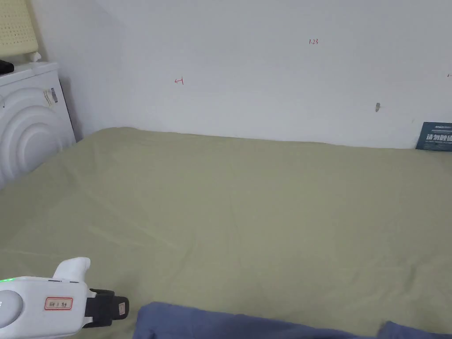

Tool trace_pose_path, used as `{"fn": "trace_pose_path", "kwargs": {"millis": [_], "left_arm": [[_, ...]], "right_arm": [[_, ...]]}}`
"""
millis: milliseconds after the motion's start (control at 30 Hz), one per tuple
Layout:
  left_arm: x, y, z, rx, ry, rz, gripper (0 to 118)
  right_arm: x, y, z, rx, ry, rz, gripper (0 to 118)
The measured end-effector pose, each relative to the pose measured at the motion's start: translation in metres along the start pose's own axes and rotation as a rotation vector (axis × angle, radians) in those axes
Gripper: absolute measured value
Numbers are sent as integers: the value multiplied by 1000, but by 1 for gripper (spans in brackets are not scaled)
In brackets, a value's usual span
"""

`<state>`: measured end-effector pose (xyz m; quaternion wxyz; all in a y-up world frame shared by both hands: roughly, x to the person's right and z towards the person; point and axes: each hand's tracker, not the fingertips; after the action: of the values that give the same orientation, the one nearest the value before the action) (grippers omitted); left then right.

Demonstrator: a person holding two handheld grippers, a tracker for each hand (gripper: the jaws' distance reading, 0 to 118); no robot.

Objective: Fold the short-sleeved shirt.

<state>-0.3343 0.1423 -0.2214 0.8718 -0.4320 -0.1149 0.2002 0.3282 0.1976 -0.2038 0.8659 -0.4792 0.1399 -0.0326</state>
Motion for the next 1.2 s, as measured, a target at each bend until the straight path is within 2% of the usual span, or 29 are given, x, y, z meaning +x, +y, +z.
{"fn": "trace_pose_path", "kwargs": {"millis": [33, 67, 100, 133, 167, 200, 233, 367, 467, 567, 600, 633, 667, 700, 733, 800, 867, 933, 967, 1000, 1067, 1200], "left_arm": [[-12, 0, -6, -14, -61, 49, 2], [-21, 2, -8, -6, -94, 92, 15], [-29, 2, -11, 14, -115, 102, 55], [-36, 2, -15, 5, -156, 119, 88], [-43, 2, -21, -26, -211, 136, 108], [-48, 4, -24, -55, -273, 154, 111], [-54, 2, -30, -77, -329, 174, 111], [-55, -8, -55, -124, -258, 225, 110], [-59, -20, -80, -196, -355, 355, 109], [-47, -33, -86, -117, -461, 372, 108], [-47, -38, -90, -118, -475, 380, 106], [-43, -41, -93, -123, -474, 397, 99], [-39, -43, -94, -117, -485, 412, 75], [-36, -44, -94, -110, -497, 420, 6], [-58, -32, -103, -107, -483, 416, 7], [-47, -27, -100, -107, -279, 335, 7], [-60, -18, -107, -123, -337, 357, 7], [-44, -7, -93, -98, -356, 319, 7], [-32, 1, -85, -85, -370, 273, 7], [17, -1, -67, -76, -388, 244, 7], [52, 9, -57, -66, -468, 198, 7], [85, 15, -74, -68, -543, 94, 7]], "right_arm": [[-1, -1, 0, -6, 6, 6, 0], [-1, -2, -1, -10, 10, 9, 0], [-1, -2, -2, -15, 15, 16, 0], [-1, -1, -3, -21, 17, 23, 0], [0, -4, -6, -25, 19, 34, 0], [0, -3, -7, -26, 15, 38, 0], [-1, -3, -7, -27, 14, 41, 0], [-9, -1, -8, -25, 39, 38, 0], [-8, -1, -9, -21, 51, 28, 0], [-3, -2, -12, -8, 63, 6, 0], [-2, -2, -12, -6, 66, 0, 0], [-1, -2, -14, -4, 74, -7, 0], [-1, -2, -15, -5, 78, -9, 0], [-5, -1, -16, -7, 80, -6, 0], [-6, -1, -17, -9, 76, -3, 0], [-6, -2, -16, -12, 80, 2, 0], [-2, -4, -17, -8, 91, -1, 0], [0, -6, -12, 2, 91, -1, 0], [-3, -8, -10, 9, 89, 3, 0], [-3, -8, -8, 14, 89, 3, 0], [0, -9, -4, 27, 94, 0, 0], [-4, -13, 3, 53, 103, -19, 0]]}}
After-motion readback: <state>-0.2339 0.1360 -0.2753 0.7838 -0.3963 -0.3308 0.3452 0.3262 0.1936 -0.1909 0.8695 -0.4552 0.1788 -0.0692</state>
